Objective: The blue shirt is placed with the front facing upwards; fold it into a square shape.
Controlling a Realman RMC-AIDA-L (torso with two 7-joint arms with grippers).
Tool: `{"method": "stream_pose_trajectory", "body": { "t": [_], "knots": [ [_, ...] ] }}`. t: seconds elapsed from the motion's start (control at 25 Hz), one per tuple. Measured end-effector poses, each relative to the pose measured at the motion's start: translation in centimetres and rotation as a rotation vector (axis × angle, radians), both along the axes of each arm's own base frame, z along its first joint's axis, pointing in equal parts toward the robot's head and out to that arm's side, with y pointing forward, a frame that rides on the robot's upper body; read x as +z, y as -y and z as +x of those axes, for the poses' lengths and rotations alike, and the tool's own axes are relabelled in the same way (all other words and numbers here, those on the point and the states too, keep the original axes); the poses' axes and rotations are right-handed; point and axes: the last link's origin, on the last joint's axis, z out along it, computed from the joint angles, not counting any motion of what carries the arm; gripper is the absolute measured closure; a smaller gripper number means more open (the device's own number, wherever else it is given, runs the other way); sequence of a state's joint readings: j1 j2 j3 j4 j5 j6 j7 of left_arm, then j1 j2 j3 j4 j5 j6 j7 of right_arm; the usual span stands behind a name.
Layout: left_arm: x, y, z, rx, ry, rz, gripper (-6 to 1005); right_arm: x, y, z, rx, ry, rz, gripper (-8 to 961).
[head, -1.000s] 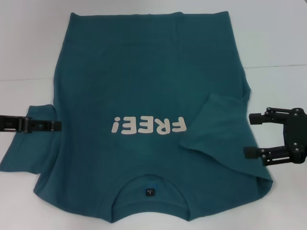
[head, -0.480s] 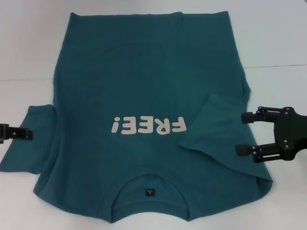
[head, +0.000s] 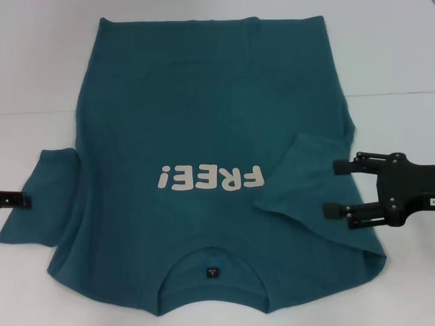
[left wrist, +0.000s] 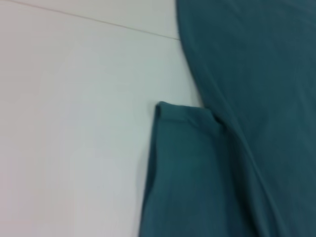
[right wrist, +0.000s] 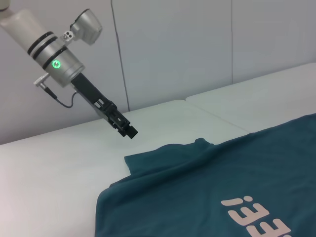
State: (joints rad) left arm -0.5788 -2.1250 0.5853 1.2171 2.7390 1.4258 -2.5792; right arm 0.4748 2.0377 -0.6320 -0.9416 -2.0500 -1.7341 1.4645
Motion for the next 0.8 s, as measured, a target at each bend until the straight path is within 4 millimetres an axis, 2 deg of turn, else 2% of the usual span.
{"method": "stream_pose_trajectory", "body": {
  "t": [0.48, 0.8],
  "knots": [
    [-1.9, 0.4, -1.8, 0.054, 0.028, -0.001, 114, -0.6, 0.0, 0.0, -0.012, -0.014, -0.009, 6],
    [-1.7, 0.3, -2.1, 0.045, 0.017, 0.011, 113, -1.1, -0.2, -0.2, -0.014, -0.010, -0.011, 6]
  ]
}}
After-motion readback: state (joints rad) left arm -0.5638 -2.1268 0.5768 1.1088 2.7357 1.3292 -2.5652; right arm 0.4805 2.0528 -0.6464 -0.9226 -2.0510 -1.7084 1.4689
